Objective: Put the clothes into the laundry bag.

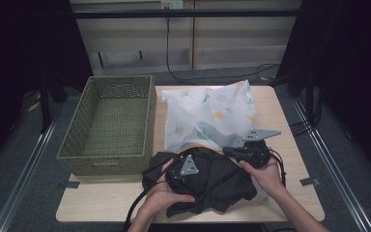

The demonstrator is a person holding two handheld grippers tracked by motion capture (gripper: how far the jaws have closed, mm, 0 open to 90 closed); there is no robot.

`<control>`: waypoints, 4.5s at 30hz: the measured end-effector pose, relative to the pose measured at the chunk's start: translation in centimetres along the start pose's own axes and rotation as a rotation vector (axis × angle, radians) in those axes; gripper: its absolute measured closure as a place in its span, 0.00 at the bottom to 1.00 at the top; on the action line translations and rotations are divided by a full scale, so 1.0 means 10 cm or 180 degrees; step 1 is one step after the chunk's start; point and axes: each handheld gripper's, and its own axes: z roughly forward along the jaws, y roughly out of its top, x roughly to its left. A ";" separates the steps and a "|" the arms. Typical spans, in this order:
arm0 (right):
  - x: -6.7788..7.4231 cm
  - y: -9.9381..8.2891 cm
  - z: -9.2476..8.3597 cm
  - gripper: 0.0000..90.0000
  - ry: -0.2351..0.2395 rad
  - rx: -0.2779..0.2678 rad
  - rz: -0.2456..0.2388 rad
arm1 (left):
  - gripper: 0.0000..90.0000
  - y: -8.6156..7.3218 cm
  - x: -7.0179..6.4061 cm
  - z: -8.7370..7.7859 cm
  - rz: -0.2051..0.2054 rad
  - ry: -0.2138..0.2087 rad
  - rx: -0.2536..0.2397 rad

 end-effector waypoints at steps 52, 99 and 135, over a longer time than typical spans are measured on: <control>0.49 0.50 -0.33 0.99 0.0365 -0.0608 -0.0168 | 0.81 0.88 0.52 -0.70 -0.0753 0.0910 -0.1214; 0.16 -0.04 -0.03 0.98 0.0207 -0.0013 0.0104 | 0.00 0.19 -0.02 0.28 0.0072 -0.0173 -0.0024; 0.45 0.59 -0.24 0.99 0.0230 -0.0556 -0.0223 | 0.77 0.66 0.32 -0.06 -0.0624 0.0224 -0.0725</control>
